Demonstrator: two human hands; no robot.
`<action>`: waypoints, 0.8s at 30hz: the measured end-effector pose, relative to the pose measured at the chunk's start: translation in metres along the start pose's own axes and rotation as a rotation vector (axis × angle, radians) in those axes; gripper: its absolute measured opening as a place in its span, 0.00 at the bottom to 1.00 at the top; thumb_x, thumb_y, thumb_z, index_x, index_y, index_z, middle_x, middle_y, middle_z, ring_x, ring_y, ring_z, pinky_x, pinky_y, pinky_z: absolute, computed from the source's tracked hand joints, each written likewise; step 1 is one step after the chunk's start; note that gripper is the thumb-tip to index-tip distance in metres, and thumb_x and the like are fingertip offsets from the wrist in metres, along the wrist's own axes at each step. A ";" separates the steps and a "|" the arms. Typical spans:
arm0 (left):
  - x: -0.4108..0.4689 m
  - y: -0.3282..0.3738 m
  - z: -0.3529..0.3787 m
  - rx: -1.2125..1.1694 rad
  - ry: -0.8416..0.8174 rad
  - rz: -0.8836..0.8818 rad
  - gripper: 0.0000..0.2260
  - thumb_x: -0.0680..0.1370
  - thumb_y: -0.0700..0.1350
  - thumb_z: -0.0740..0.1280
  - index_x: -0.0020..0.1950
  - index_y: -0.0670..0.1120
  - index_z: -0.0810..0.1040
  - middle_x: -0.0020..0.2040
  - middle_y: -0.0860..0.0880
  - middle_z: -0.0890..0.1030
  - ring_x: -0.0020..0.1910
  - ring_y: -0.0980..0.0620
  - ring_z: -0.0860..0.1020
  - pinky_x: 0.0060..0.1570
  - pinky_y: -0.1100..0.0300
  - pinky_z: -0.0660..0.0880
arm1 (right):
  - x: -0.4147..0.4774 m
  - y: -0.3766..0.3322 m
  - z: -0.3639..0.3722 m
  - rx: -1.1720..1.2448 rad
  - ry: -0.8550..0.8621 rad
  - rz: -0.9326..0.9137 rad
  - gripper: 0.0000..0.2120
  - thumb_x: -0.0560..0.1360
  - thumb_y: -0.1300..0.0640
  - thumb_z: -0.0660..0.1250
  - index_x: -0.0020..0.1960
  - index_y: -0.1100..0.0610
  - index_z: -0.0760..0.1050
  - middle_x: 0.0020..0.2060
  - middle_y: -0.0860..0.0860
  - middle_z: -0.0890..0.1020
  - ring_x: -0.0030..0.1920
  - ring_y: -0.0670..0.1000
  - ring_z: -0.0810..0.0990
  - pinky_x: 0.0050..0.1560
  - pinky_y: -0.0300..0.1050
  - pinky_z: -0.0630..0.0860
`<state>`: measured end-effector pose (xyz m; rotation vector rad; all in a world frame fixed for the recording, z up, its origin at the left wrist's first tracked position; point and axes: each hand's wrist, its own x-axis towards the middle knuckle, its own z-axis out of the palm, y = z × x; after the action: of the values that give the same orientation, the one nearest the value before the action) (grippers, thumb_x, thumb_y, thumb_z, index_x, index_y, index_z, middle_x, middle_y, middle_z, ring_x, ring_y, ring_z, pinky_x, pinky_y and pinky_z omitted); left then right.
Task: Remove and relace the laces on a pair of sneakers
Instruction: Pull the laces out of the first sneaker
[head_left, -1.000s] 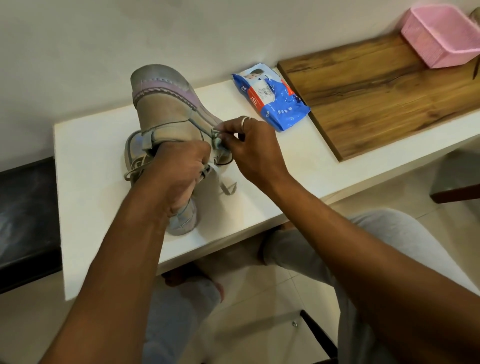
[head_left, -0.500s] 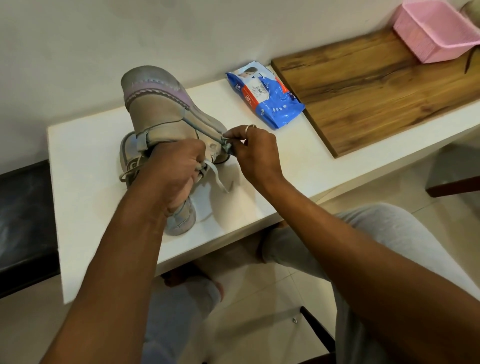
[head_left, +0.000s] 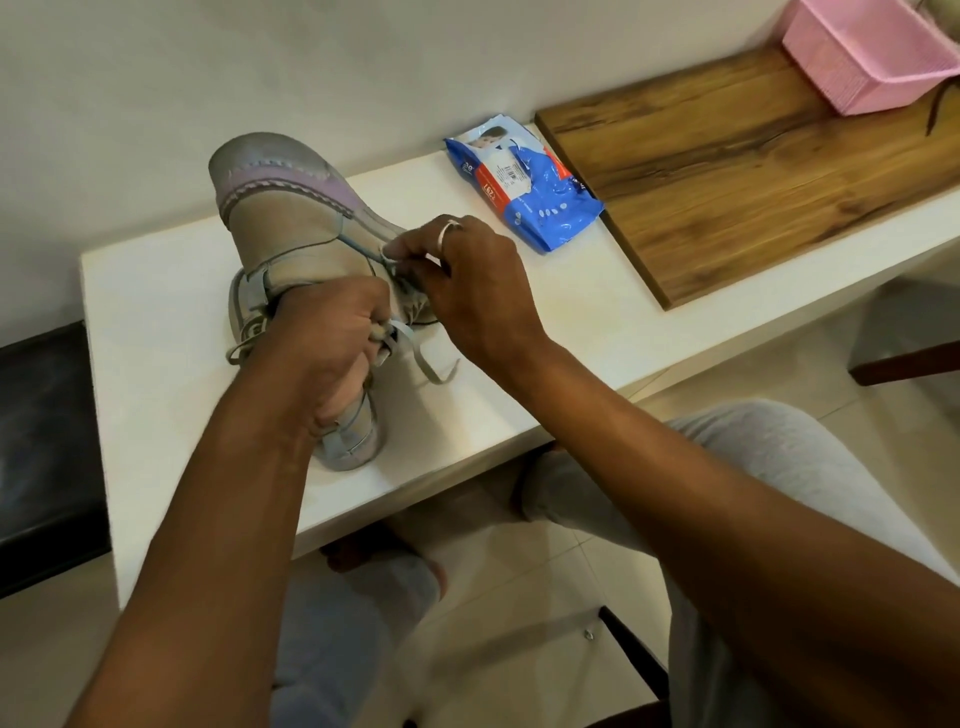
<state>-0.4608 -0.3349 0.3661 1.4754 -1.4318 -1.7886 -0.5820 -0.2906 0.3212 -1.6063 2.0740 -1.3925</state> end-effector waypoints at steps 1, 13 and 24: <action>0.000 -0.001 0.000 0.022 -0.007 0.015 0.07 0.59 0.40 0.60 0.26 0.42 0.61 0.20 0.51 0.64 0.28 0.49 0.63 0.33 0.55 0.63 | -0.003 0.005 0.002 -0.016 0.017 0.009 0.09 0.75 0.64 0.71 0.53 0.54 0.84 0.46 0.49 0.84 0.48 0.48 0.80 0.48 0.44 0.79; 0.005 -0.005 0.003 -0.101 -0.030 0.018 0.15 0.62 0.39 0.62 0.15 0.48 0.63 0.19 0.52 0.62 0.26 0.50 0.61 0.29 0.57 0.59 | -0.013 0.019 0.002 0.033 0.041 0.342 0.09 0.75 0.65 0.69 0.51 0.55 0.85 0.43 0.46 0.83 0.42 0.44 0.79 0.49 0.46 0.80; 0.004 -0.006 -0.005 -0.210 -0.108 0.044 0.16 0.67 0.32 0.59 0.23 0.46 0.59 0.23 0.50 0.60 0.25 0.52 0.60 0.28 0.59 0.59 | -0.013 0.010 -0.002 0.096 0.006 0.181 0.09 0.75 0.67 0.69 0.51 0.58 0.84 0.46 0.49 0.84 0.47 0.45 0.81 0.51 0.46 0.79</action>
<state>-0.4556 -0.3380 0.3594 1.2502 -1.2704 -1.9510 -0.5850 -0.2792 0.3097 -1.3425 2.0632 -1.4122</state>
